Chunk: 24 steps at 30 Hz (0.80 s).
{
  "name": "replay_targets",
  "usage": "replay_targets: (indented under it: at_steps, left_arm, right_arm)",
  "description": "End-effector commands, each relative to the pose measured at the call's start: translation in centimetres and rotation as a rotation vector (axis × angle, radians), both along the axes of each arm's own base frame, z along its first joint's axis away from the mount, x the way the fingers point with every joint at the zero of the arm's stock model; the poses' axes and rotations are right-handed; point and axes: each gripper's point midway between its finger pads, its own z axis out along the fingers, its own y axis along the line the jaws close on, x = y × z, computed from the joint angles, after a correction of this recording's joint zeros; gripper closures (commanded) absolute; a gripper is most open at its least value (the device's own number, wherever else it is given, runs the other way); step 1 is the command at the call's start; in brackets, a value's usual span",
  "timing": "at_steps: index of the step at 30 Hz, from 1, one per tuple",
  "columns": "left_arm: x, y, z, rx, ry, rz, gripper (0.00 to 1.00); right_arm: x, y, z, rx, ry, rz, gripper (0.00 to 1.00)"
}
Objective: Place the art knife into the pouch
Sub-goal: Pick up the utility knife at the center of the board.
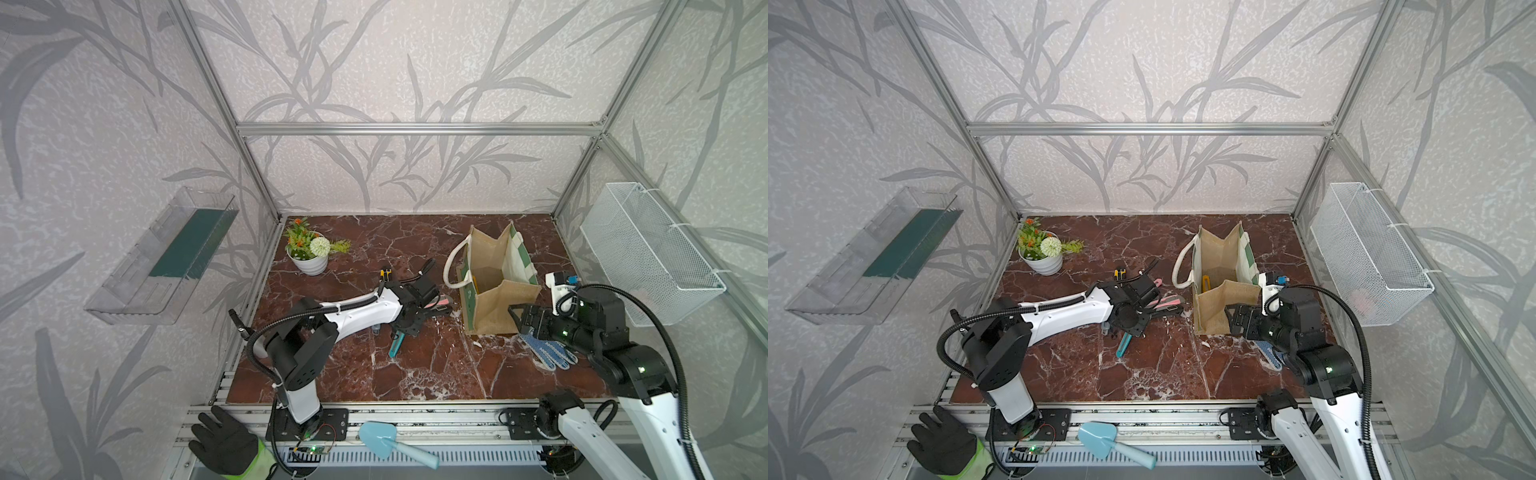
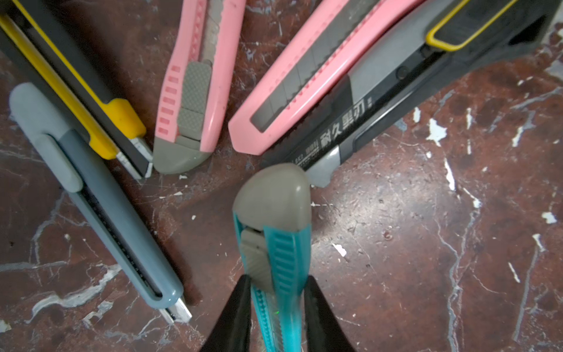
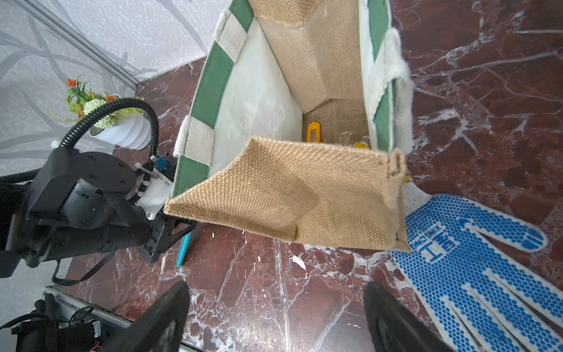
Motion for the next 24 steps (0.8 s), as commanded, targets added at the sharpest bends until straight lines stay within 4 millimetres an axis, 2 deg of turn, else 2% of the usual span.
replay_targets:
  at_steps: [1,12,21,24]
  left_arm:
    - [-0.1,0.5,-0.8,0.038,0.016,0.003,0.72]
    - [0.3,0.4,-0.6,0.044,0.005,0.001,0.73]
    - [1.0,0.7,2.5,0.031,-0.065,0.011,0.75]
    - [1.2,0.8,2.6,0.037,-0.069,0.010,0.76]
  right_arm:
    - [-0.1,-0.3,0.1,-0.008,-0.009,-0.010,0.10]
    - [-0.2,-0.4,-0.1,-0.008,-0.008,-0.015,0.10]
    - [-0.2,-0.4,0.1,-0.007,-0.019,-0.015,0.10]
    - [-0.1,-0.4,0.0,-0.008,-0.016,-0.016,0.10]
